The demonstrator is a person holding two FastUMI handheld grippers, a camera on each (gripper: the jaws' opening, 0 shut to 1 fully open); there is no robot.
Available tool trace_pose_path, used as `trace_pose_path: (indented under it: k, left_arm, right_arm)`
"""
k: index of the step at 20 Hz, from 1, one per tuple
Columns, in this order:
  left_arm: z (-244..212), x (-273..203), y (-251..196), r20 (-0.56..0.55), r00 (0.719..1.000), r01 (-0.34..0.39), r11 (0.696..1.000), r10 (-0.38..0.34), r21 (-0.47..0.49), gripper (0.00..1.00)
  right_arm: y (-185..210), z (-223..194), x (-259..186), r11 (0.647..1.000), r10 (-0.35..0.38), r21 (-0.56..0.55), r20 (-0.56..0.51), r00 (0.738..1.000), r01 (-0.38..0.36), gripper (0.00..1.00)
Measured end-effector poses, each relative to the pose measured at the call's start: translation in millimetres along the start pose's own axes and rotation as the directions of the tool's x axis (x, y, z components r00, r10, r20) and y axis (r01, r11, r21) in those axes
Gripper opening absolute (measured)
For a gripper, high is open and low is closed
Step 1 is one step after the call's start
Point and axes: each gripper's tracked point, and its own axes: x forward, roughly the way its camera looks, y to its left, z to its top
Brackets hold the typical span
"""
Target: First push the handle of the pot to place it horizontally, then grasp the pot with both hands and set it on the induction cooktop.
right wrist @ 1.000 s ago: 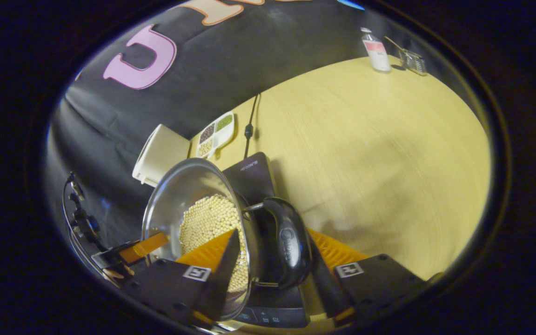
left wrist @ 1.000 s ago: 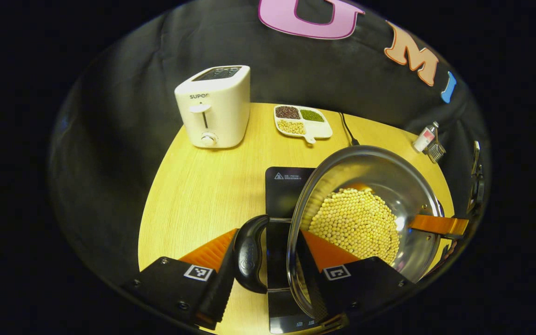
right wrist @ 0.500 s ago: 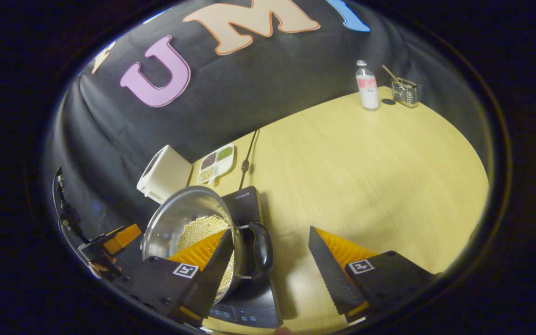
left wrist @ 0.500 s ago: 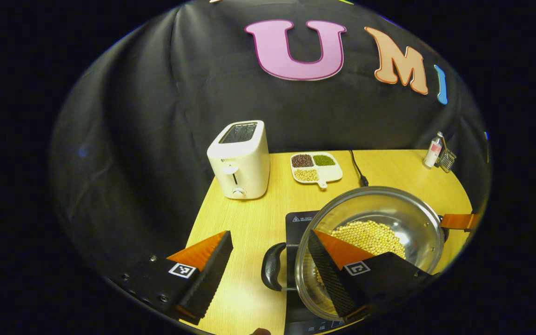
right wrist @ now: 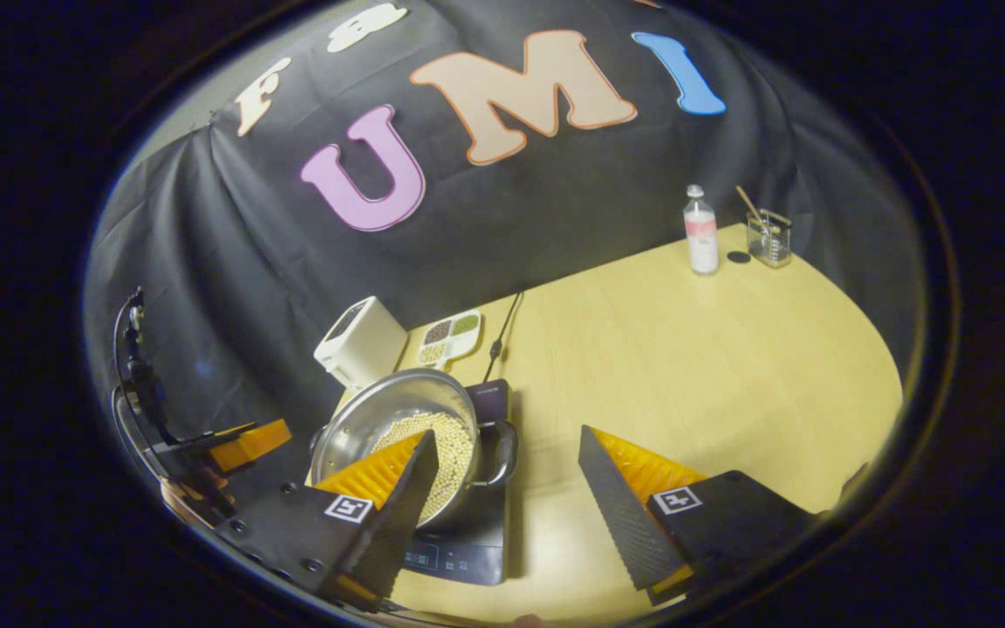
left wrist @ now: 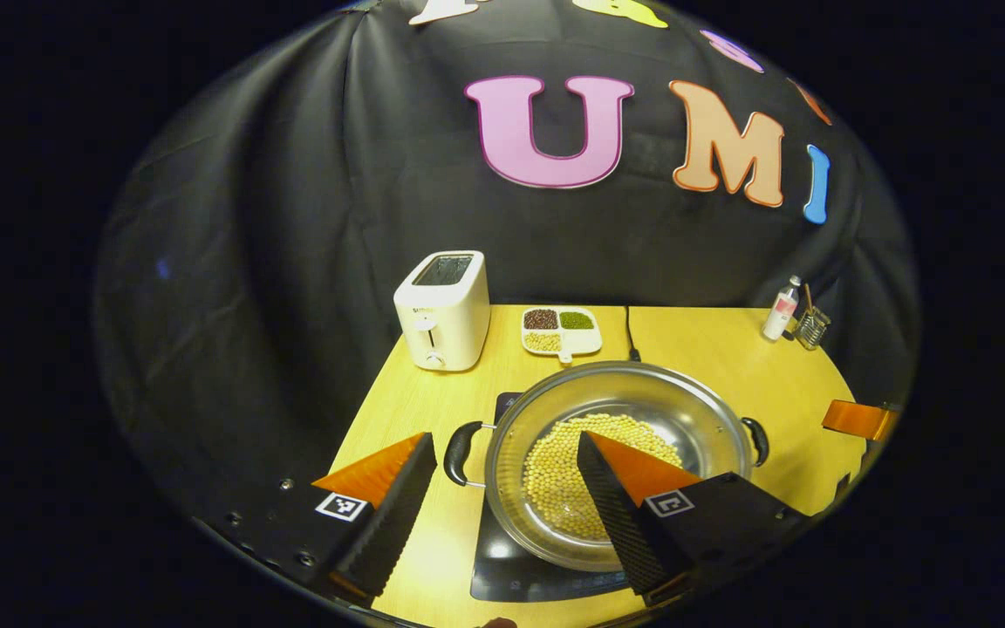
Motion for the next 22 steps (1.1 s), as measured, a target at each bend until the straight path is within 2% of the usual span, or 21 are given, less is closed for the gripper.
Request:
trace_pose_path:
  k: [3, 7, 8, 9, 11, 13, 18, 22]
  left_arm:
    - [22, -36, -34, 0.100, 0.994, -0.040, 0.999, 0.039, 0.009, 0.99]
    - [47, -79, -99, 0.189, 0.981, -0.033, 0.999, 0.039, -0.035, 0.99]
    - [54, -89, -117, 0.214, 0.976, -0.026, 0.997, 0.040, -0.070, 0.99]
    - [57, -96, -133, 0.234, 0.971, -0.016, 0.995, 0.040, -0.102, 0.99]
    - [67, -117, -164, 0.298, 0.953, -0.021, 0.991, 0.059, -0.130, 0.99]
    - [78, -133, -186, 0.359, 0.929, -0.048, 0.992, 0.087, -0.117, 0.98]
    - [97, -165, -247, 0.446, 0.890, -0.022, 0.986, 0.093, -0.163, 0.98]
    - [92, -176, -275, 0.469, 0.880, -0.021, 0.993, 0.075, -0.120, 0.99]
  right_arm:
    - [-15, 27, -34, 0.995, 0.022, -0.100, 0.056, 0.998, -0.017, 0.91]
    - [-41, 78, -75, 0.978, 0.072, -0.206, 0.151, 0.986, -0.040, 0.92]
    - [-45, 91, -85, 0.975, 0.093, -0.215, 0.178, 0.980, -0.054, 1.00]
    - [-49, 104, -96, 0.973, 0.115, -0.221, 0.207, 0.971, -0.068, 0.92]
    - [-62, 129, -114, 0.968, 0.144, -0.239, 0.264, 0.954, -0.079, 0.91]
    - [-74, 150, -136, 0.965, 0.166, -0.247, 0.315, 0.934, -0.088, 0.91]
    - [-95, 161, -176, 0.958, 0.215, -0.260, 0.377, 0.901, -0.120, 0.91]
    - [-113, 158, -200, 0.949, 0.227, -0.294, 0.383, 0.895, -0.115, 0.91]
